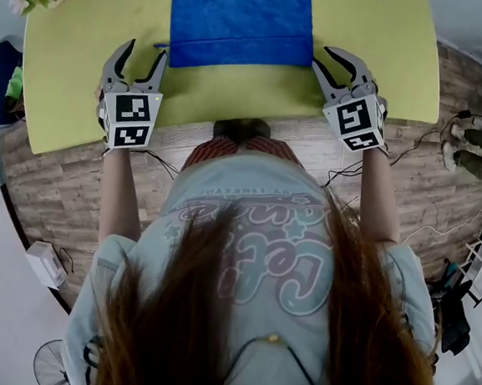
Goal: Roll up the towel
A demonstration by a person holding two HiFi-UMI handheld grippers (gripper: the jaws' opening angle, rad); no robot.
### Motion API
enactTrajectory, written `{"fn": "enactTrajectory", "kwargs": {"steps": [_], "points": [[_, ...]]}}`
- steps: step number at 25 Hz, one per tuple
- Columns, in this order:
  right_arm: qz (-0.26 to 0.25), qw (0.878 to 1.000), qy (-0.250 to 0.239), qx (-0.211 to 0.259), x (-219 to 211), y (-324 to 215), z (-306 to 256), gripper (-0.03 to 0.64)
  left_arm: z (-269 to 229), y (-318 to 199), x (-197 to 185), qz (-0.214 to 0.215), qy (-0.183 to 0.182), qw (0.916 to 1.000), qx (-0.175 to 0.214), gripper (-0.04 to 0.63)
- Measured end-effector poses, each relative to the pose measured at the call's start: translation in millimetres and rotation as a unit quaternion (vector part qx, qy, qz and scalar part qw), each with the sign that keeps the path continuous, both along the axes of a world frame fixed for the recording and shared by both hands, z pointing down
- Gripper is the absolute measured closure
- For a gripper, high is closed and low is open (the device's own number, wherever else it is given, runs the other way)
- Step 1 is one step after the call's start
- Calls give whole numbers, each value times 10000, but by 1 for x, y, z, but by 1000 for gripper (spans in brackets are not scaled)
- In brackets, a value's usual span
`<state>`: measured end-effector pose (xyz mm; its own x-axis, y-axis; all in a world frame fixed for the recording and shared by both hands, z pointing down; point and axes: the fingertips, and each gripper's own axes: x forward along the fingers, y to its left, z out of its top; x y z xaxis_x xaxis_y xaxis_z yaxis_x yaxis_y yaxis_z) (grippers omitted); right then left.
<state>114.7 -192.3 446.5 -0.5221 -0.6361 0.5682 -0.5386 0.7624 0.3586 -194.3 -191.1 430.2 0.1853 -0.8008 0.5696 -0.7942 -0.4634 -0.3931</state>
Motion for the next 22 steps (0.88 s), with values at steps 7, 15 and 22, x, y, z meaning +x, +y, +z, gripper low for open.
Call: {"fn": "enactTrajectory", "kwargs": {"steps": [7, 15, 22], "points": [[-639, 9965, 497, 185, -15, 15, 7, 502, -2, 21, 19, 965, -208, 9951, -14, 362], [-931, 9896, 1045, 338, -19, 20, 14, 502, 21, 34, 32, 1609, -1141, 9795, -405, 362], [-1084, 9834, 1368, 506, -22, 17, 21, 503, 28, 26, 38, 1940, -1951, 9609, -298, 365]]}}
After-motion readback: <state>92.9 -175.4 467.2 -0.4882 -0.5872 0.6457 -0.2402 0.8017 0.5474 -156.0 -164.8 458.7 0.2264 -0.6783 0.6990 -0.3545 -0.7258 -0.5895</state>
